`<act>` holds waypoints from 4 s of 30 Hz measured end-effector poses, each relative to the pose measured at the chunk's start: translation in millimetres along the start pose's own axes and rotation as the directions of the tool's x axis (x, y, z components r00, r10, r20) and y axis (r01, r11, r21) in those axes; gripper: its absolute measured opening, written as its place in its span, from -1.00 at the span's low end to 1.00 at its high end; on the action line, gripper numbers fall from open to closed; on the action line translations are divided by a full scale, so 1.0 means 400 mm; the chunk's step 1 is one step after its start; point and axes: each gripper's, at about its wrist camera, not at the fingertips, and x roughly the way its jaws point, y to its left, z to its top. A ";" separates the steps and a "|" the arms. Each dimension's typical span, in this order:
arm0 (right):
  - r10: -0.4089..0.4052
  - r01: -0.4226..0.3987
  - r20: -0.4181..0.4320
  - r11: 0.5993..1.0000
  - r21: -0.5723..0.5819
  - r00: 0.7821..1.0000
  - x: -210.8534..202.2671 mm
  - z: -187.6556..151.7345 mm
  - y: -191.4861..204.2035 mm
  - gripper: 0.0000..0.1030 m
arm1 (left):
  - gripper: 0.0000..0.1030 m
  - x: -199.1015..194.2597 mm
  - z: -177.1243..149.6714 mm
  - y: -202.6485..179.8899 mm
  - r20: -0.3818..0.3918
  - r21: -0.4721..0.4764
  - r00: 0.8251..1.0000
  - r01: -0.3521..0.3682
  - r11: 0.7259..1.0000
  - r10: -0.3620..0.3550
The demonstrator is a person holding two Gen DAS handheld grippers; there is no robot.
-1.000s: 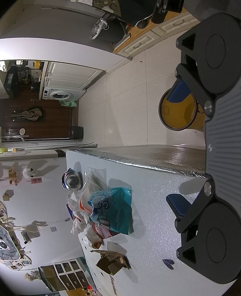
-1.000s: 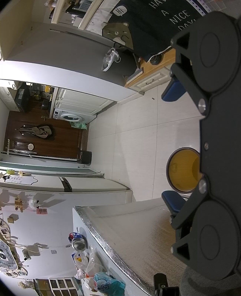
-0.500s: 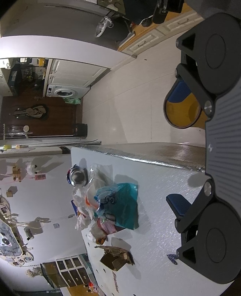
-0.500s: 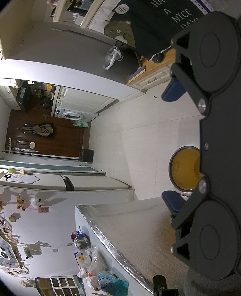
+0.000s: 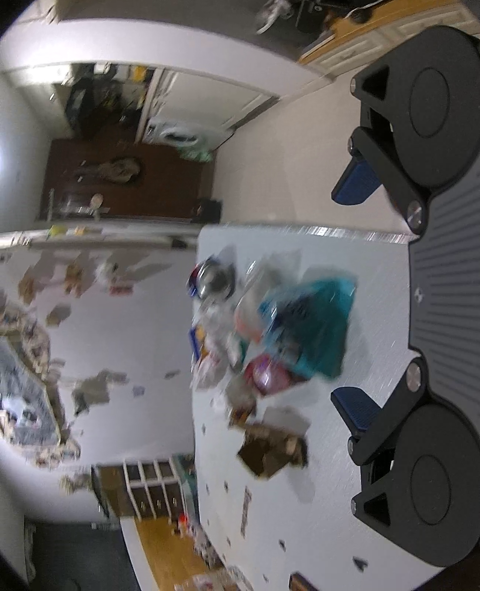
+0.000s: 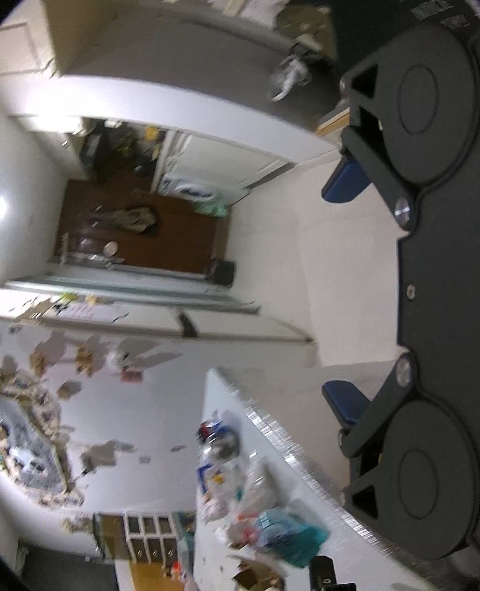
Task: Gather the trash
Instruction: 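Move both tools to the counter toward the cardboard and blue bag, then grasp the brown cardboard with the left tool while the right tool grasps the blue bag, then carry the cardboard and blue bag with both tools over the trash bin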
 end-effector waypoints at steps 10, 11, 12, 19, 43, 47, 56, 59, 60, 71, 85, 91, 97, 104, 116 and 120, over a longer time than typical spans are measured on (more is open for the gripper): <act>0.217 -0.211 0.117 0.976 -0.060 0.969 0.083 0.107 0.120 1.00 | 1.00 0.010 0.052 0.121 0.036 -0.077 0.990 -0.131 0.988 0.134; 0.243 -0.236 0.122 0.969 -0.070 0.962 0.096 0.112 0.131 1.00 | 1.00 0.014 0.053 0.127 0.034 -0.076 0.990 -0.137 0.988 0.140; 0.270 -0.262 0.126 0.962 -0.081 0.954 0.107 0.117 0.142 1.00 | 1.00 0.019 0.056 0.137 0.031 -0.074 0.989 -0.141 0.987 0.144; 0.538 -0.526 0.153 0.843 -0.118 0.829 0.192 0.110 0.205 1.00 | 1.00 0.061 0.054 0.196 0.009 -0.043 0.994 -0.111 0.993 0.112; 0.810 -0.809 -0.030 0.586 0.031 0.586 0.386 0.005 0.373 1.00 | 1.00 0.375 0.137 0.378 -0.160 -0.056 0.977 -0.149 0.987 0.138; 0.852 -0.848 -0.026 0.523 0.088 0.523 0.405 0.016 0.409 1.00 | 1.00 0.403 0.143 0.380 -0.158 -0.057 0.978 -0.145 0.988 0.134; 0.862 -0.849 -0.046 0.505 0.152 0.505 0.426 0.030 0.458 0.57 | 1.00 0.457 0.146 0.382 -0.166 -0.025 0.970 -0.186 0.982 0.179; 0.862 -0.850 -0.058 0.507 0.142 0.504 0.425 0.030 0.457 0.36 | 1.00 0.475 0.146 0.376 -0.160 -0.011 0.968 -0.198 0.980 0.194; 0.867 -0.856 -0.065 0.498 0.141 0.494 0.425 0.030 0.456 0.28 | 1.00 0.481 0.146 0.375 -0.157 -0.009 0.967 -0.205 0.979 0.201; 0.875 -0.868 -0.100 0.483 0.116 0.474 0.401 0.029 0.434 -0.02 | 0.57 0.503 0.142 0.366 -0.092 0.045 0.944 -0.315 0.948 0.318; 0.847 -0.843 -0.082 0.531 0.081 0.525 0.364 0.043 0.398 -0.13 | 0.24 0.394 0.128 0.352 -0.039 0.035 0.959 -0.280 0.959 0.281; 0.827 -0.825 -0.020 0.562 0.051 0.562 0.322 0.068 0.357 -0.13 | 0.24 0.295 0.117 0.323 0.014 0.019 0.967 -0.253 0.967 0.253; 0.798 -0.799 0.037 0.601 0.023 0.601 0.278 0.089 0.314 -0.13 | 0.24 0.201 0.119 0.267 0.062 0.034 0.975 -0.218 0.975 0.215; 0.744 -0.748 0.101 0.664 0.006 0.661 0.238 0.107 0.248 -0.13 | 0.24 0.100 0.128 0.167 0.131 0.080 0.983 -0.139 0.987 0.128; 0.620 -0.629 0.160 0.777 0.008 0.768 0.198 0.111 0.096 -0.13 | 0.24 0.048 0.130 0.018 0.172 0.107 0.985 -0.030 0.994 0.011; 0.566 -0.573 0.151 0.819 0.009 0.811 0.199 0.101 0.036 -0.13 | 0.24 0.075 0.125 -0.053 0.155 0.115 0.987 0.027 0.993 -0.045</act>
